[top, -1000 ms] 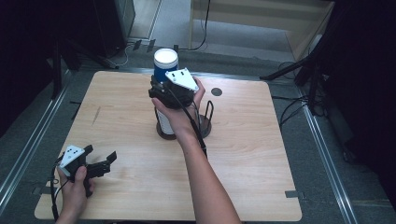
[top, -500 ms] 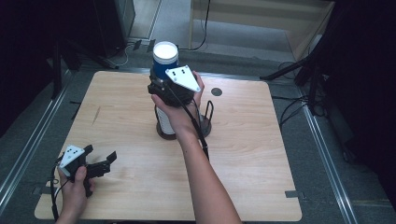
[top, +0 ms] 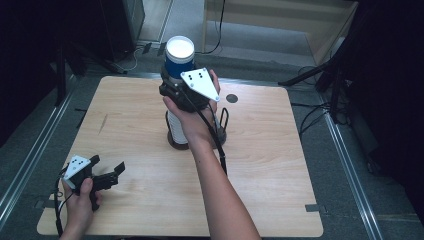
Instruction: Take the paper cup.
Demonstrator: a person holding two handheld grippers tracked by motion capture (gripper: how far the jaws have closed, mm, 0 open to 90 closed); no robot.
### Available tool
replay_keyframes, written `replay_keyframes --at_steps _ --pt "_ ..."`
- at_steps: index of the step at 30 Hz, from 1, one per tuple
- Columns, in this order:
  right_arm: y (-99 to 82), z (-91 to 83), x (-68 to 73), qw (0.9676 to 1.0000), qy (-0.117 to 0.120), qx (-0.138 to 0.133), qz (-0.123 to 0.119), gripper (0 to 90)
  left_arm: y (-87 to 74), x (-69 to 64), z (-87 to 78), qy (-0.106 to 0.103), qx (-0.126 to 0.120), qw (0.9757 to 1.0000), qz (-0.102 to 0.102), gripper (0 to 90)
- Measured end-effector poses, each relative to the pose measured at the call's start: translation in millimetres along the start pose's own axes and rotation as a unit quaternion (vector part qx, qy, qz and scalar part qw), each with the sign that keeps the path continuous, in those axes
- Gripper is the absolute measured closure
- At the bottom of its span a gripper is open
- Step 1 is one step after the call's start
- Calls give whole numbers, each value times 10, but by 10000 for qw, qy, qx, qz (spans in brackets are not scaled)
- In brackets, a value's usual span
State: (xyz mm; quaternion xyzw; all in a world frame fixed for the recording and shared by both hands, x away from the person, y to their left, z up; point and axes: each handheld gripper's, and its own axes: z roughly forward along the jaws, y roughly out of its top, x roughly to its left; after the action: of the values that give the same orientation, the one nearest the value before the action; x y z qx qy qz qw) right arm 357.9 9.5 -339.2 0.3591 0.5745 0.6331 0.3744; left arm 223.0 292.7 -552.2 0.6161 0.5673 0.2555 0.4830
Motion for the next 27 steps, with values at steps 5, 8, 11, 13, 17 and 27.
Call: replay_keyframes --at_steps 5,8,11,13,17,27 --pt "93 -20 26 9999 26 -139 -14 210 0 0 -1 2 1 10000 -1 0" --pt "128 -30 33 9999 40 -166 -22 210 0 0 -1 2 0 10000 1 0" --pt "191 -52 28 9997 -4 -220 -84 209 1 1 -1 -6 3 10000 -5 0" --pt "217 -64 10 9996 -35 -252 -81 209 0 0 0 -3 1 10000 -4 0" --pt "255 -98 -42 9995 -91 -283 -88 209 1 -1 -1 -3 17 10000 5 0" --pt "303 -205 -197 9993 -235 -251 -162 209 1 -5 2 -3 18 10000 19 0"
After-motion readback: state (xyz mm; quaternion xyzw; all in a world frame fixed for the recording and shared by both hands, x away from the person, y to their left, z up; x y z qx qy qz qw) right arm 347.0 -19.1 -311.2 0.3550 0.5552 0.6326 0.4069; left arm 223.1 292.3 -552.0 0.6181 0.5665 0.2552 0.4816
